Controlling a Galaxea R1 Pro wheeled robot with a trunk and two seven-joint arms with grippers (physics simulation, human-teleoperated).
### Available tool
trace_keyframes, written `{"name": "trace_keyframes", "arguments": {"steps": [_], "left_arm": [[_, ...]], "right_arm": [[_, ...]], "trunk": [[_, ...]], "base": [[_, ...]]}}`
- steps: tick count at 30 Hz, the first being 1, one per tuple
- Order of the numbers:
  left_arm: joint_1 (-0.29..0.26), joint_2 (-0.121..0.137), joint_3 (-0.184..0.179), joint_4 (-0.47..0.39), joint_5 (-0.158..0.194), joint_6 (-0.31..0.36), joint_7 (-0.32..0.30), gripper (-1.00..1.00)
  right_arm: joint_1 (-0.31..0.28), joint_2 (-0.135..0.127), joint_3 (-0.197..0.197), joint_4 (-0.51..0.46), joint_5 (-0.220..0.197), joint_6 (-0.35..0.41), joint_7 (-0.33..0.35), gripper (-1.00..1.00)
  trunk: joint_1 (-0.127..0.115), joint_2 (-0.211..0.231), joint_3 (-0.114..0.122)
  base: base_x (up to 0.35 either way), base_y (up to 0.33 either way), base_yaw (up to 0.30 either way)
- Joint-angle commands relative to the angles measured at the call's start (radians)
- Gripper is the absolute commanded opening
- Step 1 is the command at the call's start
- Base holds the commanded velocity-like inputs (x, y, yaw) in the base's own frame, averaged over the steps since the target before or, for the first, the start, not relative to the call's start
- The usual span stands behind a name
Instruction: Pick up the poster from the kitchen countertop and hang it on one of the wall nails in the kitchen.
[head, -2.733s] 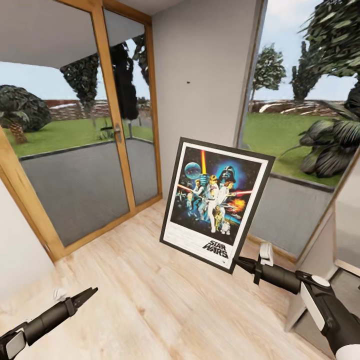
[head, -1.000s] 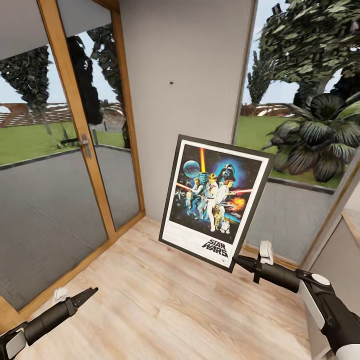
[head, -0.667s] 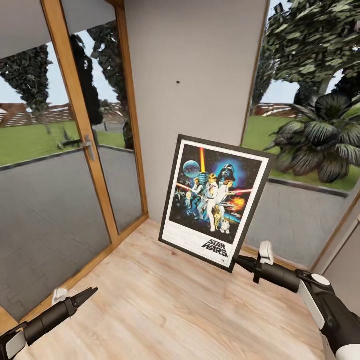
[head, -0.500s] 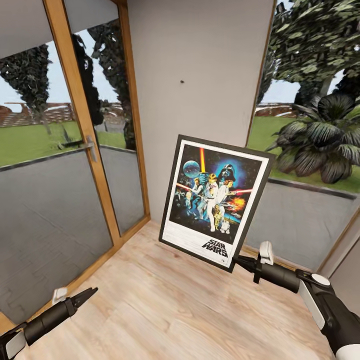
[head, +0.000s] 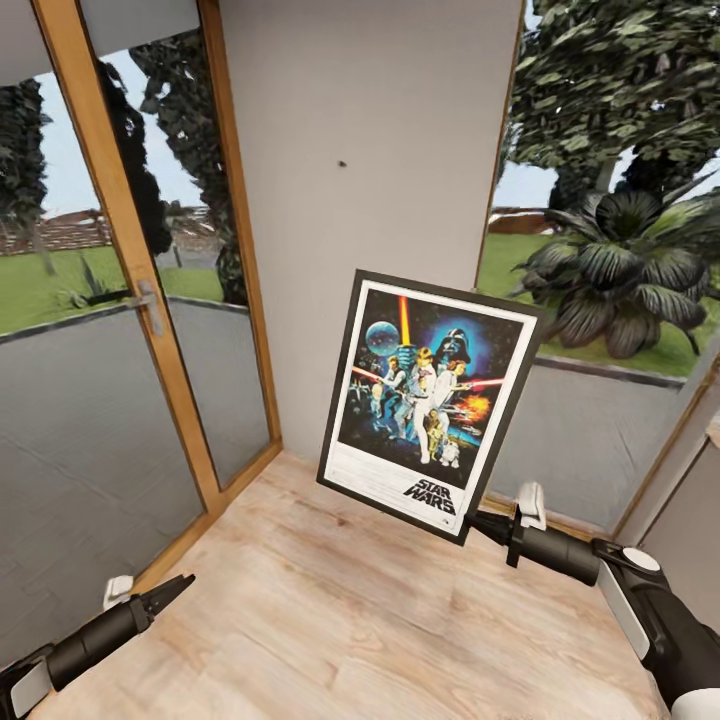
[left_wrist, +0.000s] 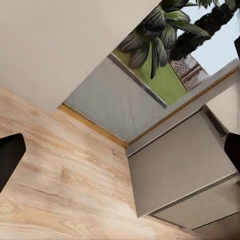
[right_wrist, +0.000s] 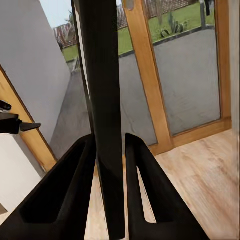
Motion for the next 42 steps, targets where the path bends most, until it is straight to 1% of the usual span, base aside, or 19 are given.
{"name": "trace_keyframes", "arguments": {"steps": [1, 7, 12, 24, 27, 37, 42], "left_arm": [[-0.001, 0.0, 0.007, 0.001, -0.007, -0.007, -0.002, 1.0], [-0.001, 0.001, 0.006, 0.001, -0.007, -0.006, -0.002, 1.0], [-0.001, 0.001, 0.006, 0.001, -0.007, -0.006, -0.002, 1.0], [-0.001, 0.001, 0.006, 0.001, -0.007, -0.006, -0.002, 1.0], [-0.001, 0.001, 0.006, 0.001, -0.007, -0.006, -0.002, 1.0], [-0.001, 0.001, 0.006, 0.001, -0.007, -0.007, -0.005, 1.0], [-0.001, 0.001, 0.006, 0.001, -0.007, -0.006, -0.005, 1.0]], "right_arm": [[-0.001, 0.0, 0.0, 0.0, -0.006, 0.013, 0.005, -1.0], [-0.001, 0.0, 0.0, 0.0, -0.006, 0.012, 0.005, -1.0], [-0.001, 0.0, 0.0, -0.017, -0.004, -0.006, 0.005, -1.0], [-0.001, 0.001, 0.0, -0.024, -0.004, -0.015, 0.005, -1.0], [-0.001, 0.001, 0.0, -0.024, -0.004, -0.015, 0.005, -1.0], [-0.001, 0.001, 0.0, -0.023, -0.004, -0.015, 0.005, -1.0], [-0.001, 0.001, 0.0, -0.024, -0.004, -0.015, 0.005, -1.0]], "trunk": [[0.001, -0.002, -0.002], [0.001, -0.002, -0.001], [0.001, -0.002, -0.001], [0.001, -0.002, -0.001], [0.001, -0.002, 0.0], [0.001, -0.002, 0.004], [0.001, -0.002, 0.004]], "base": [[0.141, 0.128, -0.298], [0.204, 0.204, -0.147], [0.233, 0.268, -0.013], [0.235, 0.275, -0.012], [0.198, 0.232, -0.2], [0.054, 0.09, -0.283], [0.127, 0.256, -0.11]]}}
